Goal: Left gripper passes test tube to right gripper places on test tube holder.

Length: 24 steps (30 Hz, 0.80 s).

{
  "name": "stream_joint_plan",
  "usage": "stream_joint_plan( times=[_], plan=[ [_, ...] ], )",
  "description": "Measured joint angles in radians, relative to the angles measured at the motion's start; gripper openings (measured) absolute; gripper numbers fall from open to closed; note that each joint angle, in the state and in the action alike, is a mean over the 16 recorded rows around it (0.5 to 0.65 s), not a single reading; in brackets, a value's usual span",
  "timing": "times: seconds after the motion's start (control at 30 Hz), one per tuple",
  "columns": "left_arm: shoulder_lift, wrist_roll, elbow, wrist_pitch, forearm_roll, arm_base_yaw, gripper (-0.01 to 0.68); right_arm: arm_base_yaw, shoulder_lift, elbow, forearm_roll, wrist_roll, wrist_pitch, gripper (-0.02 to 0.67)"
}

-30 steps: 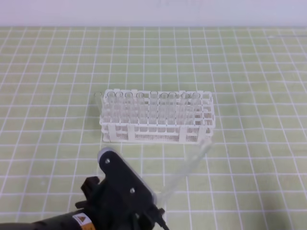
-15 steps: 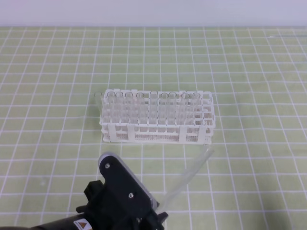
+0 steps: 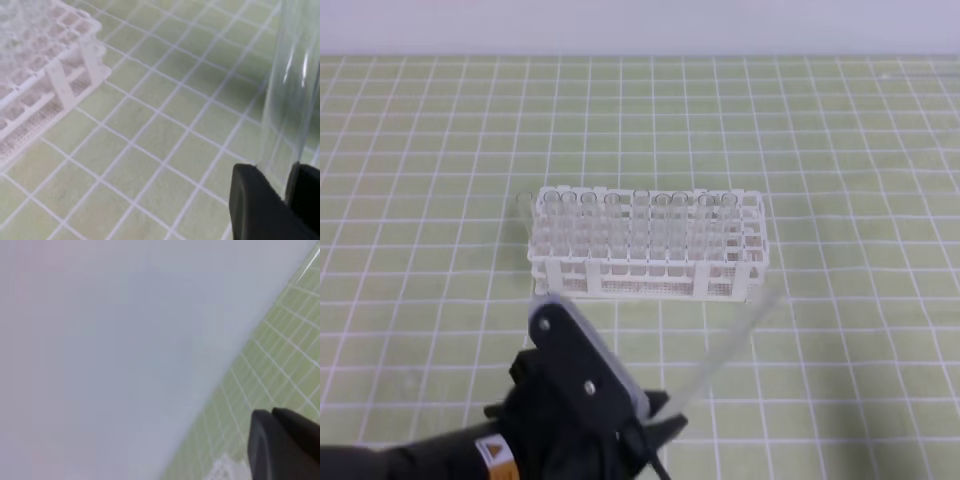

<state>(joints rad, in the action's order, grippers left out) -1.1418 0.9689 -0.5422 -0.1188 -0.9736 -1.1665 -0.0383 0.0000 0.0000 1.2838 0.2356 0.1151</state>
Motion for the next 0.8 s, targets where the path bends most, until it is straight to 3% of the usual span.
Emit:
stream_joint_plan(
  times=[0.27,0.57,0.8],
  plan=[
    [-0.035,0.061,0.000,0.135,-0.055,0.098,0.118,0.000,0.001,0.000,0.183,0.155,0.100,-0.018],
    [-0.088,0.058,0.000,0.298,-0.058,0.135,0.111,0.000,0.111,-0.049,0.369,0.516,0.342,-0.010],
    [-0.102,0.052,0.000,0.373,-0.056,0.135,0.104,0.000,0.366,-0.164,0.444,0.803,0.504,0.080]
  ],
)
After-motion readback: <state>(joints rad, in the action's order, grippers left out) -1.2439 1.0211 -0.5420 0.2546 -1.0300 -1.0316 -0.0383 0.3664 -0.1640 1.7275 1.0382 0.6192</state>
